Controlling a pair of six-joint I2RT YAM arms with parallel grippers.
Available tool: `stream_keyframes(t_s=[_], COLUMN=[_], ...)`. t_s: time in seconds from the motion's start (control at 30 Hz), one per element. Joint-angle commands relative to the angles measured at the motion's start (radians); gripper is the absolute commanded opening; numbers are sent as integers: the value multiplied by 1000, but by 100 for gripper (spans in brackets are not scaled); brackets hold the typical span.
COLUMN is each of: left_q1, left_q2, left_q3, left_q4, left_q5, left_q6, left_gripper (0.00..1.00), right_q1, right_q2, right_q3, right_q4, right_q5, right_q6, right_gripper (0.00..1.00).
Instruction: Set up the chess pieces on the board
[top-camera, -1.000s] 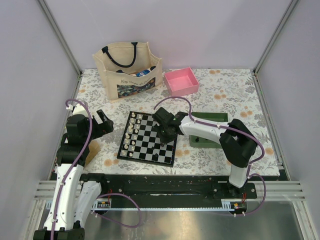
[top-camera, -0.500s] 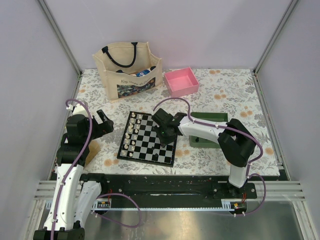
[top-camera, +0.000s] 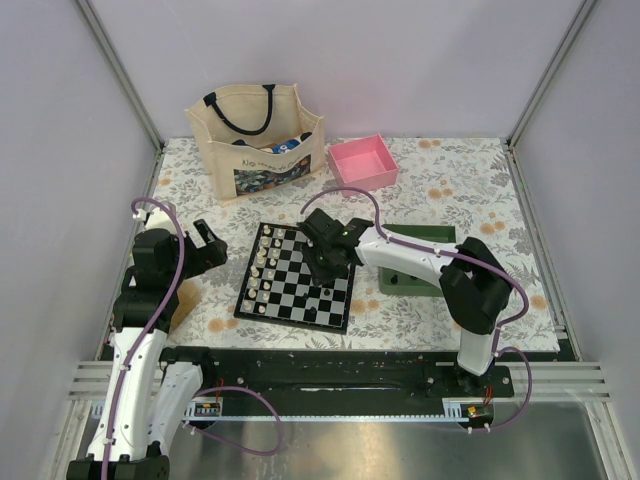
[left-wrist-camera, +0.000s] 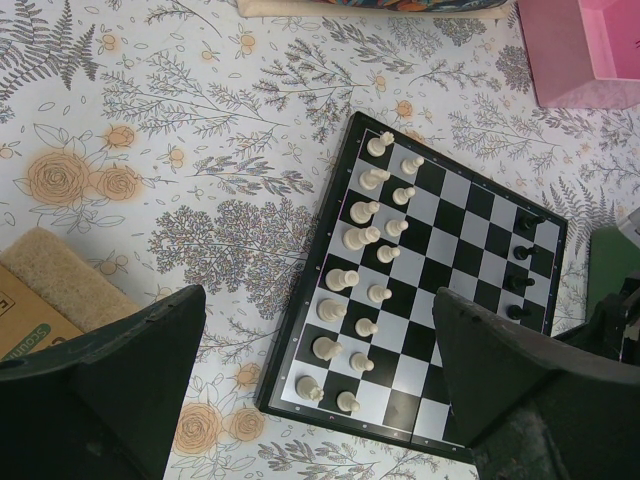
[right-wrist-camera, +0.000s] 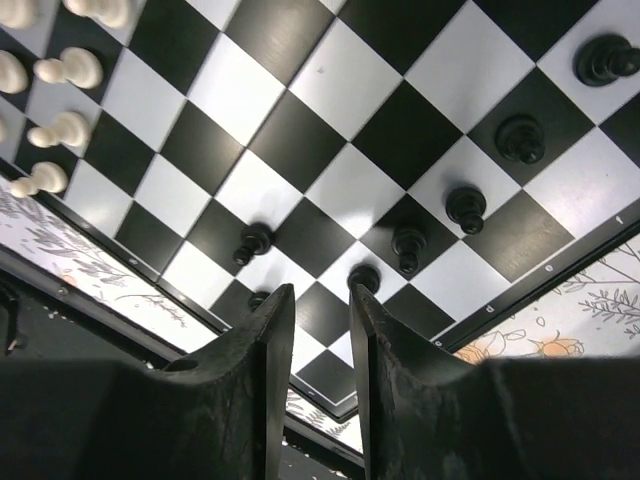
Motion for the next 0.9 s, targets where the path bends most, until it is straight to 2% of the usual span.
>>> stream_keyframes(t_s=[0.0,0.37,0.87], left_q1=[10,10,13], left_q2=[-13,-14,-13], left_q3=[-5,-5,-5], left_q4=[46,46,46], left_q5=[18,16,20], left_q6=[-7,-7,-7], left_gripper=[99,99,99], right_q1=[31,94,97], right_q2=[-13,99,151], right_q3=[73,134,164], right_q4=[-3,-5,-20], right_q5=[-33,-46,9], right_q6=[-3,3,-3], right_gripper=[38,45,43])
